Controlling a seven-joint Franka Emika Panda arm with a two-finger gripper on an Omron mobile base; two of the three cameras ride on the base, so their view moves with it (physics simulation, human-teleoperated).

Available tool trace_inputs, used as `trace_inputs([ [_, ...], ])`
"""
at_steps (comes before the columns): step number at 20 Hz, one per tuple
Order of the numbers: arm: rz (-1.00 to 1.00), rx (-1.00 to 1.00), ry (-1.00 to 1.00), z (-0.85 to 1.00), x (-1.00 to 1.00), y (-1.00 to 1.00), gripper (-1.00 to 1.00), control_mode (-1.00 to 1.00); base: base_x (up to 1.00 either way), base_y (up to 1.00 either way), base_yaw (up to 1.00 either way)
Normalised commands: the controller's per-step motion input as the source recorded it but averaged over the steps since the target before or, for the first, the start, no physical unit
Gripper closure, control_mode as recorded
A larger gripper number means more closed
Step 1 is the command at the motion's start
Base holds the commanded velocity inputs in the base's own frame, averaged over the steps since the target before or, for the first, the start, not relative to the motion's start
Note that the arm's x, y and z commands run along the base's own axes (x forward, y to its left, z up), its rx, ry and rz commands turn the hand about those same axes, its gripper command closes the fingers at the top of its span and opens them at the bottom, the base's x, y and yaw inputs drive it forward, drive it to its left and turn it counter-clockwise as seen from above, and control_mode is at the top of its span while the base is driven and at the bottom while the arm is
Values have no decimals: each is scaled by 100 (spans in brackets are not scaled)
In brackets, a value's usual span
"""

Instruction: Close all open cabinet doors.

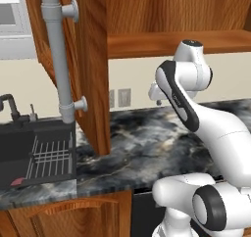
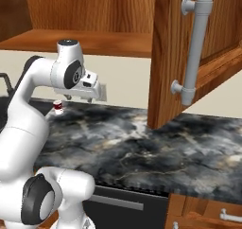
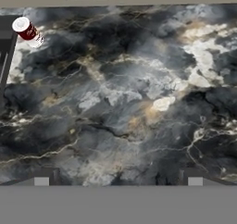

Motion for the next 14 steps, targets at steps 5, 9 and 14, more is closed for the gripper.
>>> trace_inputs([
  [5,0,0,0,0,0,0,-100,100,18,0,0],
  [9,0,0,0,0,0,0,-100,100,0,0,0],
  [14,0,0,0,0,0,0,-100,100,0,0,0],
])
